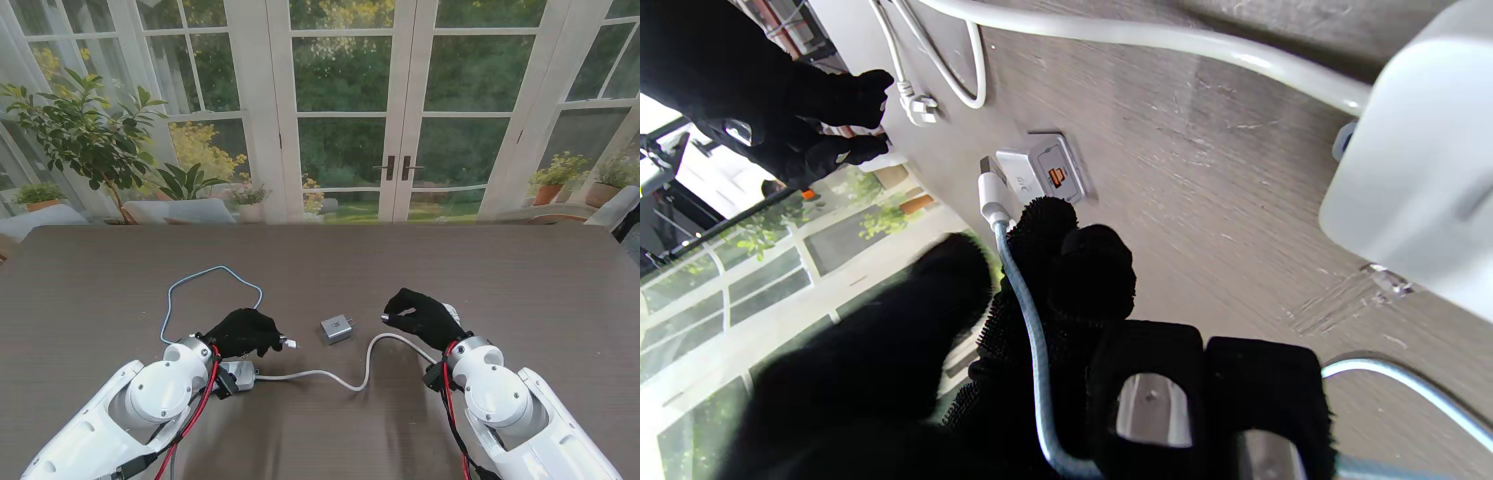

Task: Set up the charging station

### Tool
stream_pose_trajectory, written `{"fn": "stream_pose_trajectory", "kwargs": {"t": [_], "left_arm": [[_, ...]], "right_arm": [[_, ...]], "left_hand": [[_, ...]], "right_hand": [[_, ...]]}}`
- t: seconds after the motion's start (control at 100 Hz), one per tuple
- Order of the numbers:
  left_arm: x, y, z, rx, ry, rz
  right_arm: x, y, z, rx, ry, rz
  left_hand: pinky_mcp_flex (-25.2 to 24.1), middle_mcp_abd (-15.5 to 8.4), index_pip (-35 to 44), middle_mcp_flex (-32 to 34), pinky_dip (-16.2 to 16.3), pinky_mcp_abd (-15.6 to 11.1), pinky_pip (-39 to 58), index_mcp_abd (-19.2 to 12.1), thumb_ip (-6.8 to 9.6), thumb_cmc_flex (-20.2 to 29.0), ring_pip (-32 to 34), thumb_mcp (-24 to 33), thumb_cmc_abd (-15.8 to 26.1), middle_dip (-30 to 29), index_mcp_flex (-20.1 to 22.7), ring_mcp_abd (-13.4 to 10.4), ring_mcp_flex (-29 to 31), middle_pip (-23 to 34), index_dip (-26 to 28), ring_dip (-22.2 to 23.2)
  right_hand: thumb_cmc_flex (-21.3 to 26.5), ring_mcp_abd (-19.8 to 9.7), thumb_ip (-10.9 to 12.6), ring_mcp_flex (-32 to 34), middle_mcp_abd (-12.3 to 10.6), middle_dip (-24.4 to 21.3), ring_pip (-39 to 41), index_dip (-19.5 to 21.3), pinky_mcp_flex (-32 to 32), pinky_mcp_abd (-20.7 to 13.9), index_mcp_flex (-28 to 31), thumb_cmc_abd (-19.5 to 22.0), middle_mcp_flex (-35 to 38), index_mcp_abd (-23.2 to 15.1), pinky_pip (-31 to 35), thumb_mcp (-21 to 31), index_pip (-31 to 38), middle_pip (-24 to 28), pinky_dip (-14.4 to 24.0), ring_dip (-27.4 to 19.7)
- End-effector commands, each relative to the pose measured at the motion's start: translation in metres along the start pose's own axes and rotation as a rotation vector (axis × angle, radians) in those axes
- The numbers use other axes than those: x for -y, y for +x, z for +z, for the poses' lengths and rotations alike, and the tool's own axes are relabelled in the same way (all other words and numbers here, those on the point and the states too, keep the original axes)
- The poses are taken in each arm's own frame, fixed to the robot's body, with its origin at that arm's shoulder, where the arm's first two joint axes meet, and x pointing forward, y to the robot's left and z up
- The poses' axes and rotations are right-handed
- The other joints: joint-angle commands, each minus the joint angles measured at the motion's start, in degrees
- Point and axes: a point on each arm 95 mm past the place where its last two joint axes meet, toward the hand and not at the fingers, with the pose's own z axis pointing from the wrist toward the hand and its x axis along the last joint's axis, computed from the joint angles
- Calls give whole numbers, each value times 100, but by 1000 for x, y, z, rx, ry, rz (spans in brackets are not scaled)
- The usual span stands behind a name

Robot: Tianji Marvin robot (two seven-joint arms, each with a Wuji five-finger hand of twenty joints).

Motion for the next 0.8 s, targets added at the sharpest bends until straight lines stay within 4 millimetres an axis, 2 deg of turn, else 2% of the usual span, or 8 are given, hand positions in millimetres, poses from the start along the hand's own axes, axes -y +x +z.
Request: {"fn": "stream_pose_trajectory", "kwargs": {"t": [0.0,0.07,0.17,0.23,0.29,0.36,0.65,0.79], "left_arm": [[-5,4,1,-3,-18,-25],[-5,3,1,-5,-27,-1],[-3,3,1,-21,-49,39],[-2,3,1,-31,-61,70],[-1,4,0,-42,-71,107],[0,4,0,-46,-78,129],[-3,6,1,-47,-59,124],[-2,4,-1,-40,-62,153]], "right_arm": [[4,1,-1,0,19,5],[4,1,-1,0,19,6],[4,1,-1,1,20,9],[4,1,-1,1,20,11],[4,1,-1,1,20,12],[4,1,-1,1,20,12],[4,1,-1,2,21,13],[3,1,-1,3,19,15]], "left_hand": [[317,137,-235,430,251,-1009,1608,145,133,-668,820,457,-414,272,298,-326,131,402,211,-70],[341,-43,-484,313,201,-1289,1608,155,250,-1263,773,930,-931,578,366,-442,135,585,476,-111],[364,-300,-522,20,36,-1595,1608,69,118,-1638,643,1130,-1499,885,189,-569,139,876,704,-179],[369,-471,-508,-113,-89,-1708,1608,22,168,-1216,587,933,-1564,1084,75,-654,140,1151,755,-219],[370,-652,-71,-106,-185,-1755,1608,-140,-128,-308,574,287,-1677,1224,-98,-745,142,1453,667,-256],[368,-718,512,-60,-226,-1733,1608,-250,-48,258,587,-49,-1682,1354,-239,-794,142,1701,316,-265],[380,-886,584,35,-257,-1897,1608,-611,88,361,627,-439,-687,1935,36,-1129,147,1883,-327,-265],[376,-967,430,-121,-640,-2018,1608,-826,3,25,586,-185,216,2386,413,-1624,153,1941,-219,-279]], "right_hand": [[-129,1,54,99,16,-23,0,-37,21,-35,55,82,69,3,-132,-108,-2367,-61,109,-4373],[-126,2,54,102,12,-22,1,-37,22,-32,70,79,75,13,-138,-109,-2364,-58,114,-4373],[-129,4,54,102,21,-21,0,-37,27,-28,87,82,84,21,-144,-109,-2364,-56,119,-4373],[-130,15,53,100,23,-22,-1,-39,27,-19,96,77,88,26,-149,-111,-2368,-58,122,-4373],[-131,6,53,105,20,-23,0,-40,28,-19,99,79,86,31,-153,-111,-2371,-60,125,-4373],[-128,6,53,102,20,-23,-2,-42,30,-27,101,82,82,26,-157,-107,-2375,-62,127,-4374],[-129,13,54,99,22,-23,-6,-43,32,-18,101,90,84,31,-174,-111,-2381,-66,146,-4374],[-124,11,54,105,23,-23,-3,-44,36,-23,103,89,86,31,-178,-108,-2383,-66,154,-4373]]}}
